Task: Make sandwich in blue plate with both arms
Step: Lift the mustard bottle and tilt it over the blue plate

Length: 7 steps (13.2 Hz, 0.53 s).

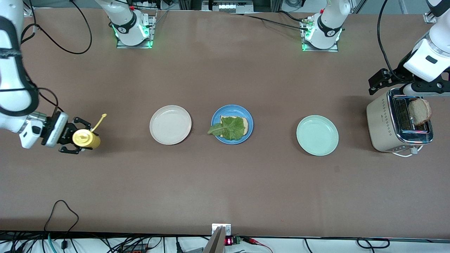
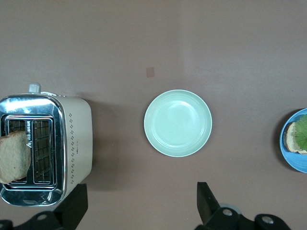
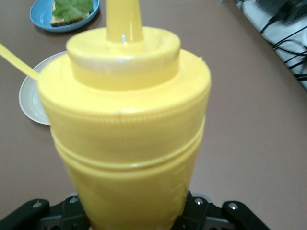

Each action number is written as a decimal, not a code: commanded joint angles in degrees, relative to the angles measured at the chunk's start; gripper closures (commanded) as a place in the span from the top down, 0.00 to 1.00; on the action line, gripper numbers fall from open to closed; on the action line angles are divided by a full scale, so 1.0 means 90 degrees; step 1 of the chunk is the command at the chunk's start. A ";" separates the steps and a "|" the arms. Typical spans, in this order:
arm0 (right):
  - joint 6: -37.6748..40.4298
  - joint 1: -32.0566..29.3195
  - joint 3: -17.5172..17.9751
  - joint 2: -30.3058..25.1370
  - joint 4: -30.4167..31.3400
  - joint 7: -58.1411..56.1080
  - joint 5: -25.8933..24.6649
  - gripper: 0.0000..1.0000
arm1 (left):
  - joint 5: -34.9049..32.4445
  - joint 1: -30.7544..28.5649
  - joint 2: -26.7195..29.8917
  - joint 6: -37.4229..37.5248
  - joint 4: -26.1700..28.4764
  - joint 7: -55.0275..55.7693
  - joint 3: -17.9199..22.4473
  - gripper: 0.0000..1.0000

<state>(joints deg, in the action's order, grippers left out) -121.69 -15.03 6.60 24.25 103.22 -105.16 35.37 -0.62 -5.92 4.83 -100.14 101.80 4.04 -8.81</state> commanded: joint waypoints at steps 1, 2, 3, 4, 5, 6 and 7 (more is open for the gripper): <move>-0.0160 0.0680 -0.0030 -0.0487 0.0249 0.1386 -0.0996 0.00 | 0.0079 -0.0045 0.0001 0.0024 -0.0071 -0.0058 -0.0007 1.00; -0.0160 0.0896 -0.0030 -0.0546 0.0259 0.1787 -0.1251 0.00 | 0.0079 -0.0045 0.0001 0.0024 -0.0071 -0.0048 -0.0007 1.00; -0.0160 0.1082 -0.0020 -0.0566 0.0259 0.2207 -0.1408 0.00 | 0.0079 -0.0045 0.0001 0.0024 -0.0081 -0.0048 -0.0007 1.00; -0.0170 0.1180 0.0096 -0.0605 0.0259 0.2540 -0.1507 0.00 | 0.0079 -0.0045 0.0001 0.0024 -0.0071 -0.0048 -0.0007 1.00; -0.0170 0.1210 0.0271 -0.0663 0.0250 0.2940 -0.1730 0.00 | 0.0079 -0.0045 0.0001 0.0024 -0.0081 -0.0048 -0.0007 1.00; -0.0179 0.1249 0.0437 -0.0702 0.0250 0.3446 -0.2071 0.00 | 0.0079 -0.0045 0.0001 0.0033 -0.0081 -0.0038 -0.0007 1.00; -0.0180 0.1327 0.0613 -0.0790 0.0250 0.4061 -0.2557 0.00 | 0.0088 -0.0045 0.0001 0.0033 -0.0071 -0.0038 0.0003 1.00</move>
<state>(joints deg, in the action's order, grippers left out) -122.91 -3.54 9.74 20.12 104.04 -76.56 17.78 -0.62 -5.96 4.83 -100.14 101.80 4.06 -8.77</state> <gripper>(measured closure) 0.405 0.000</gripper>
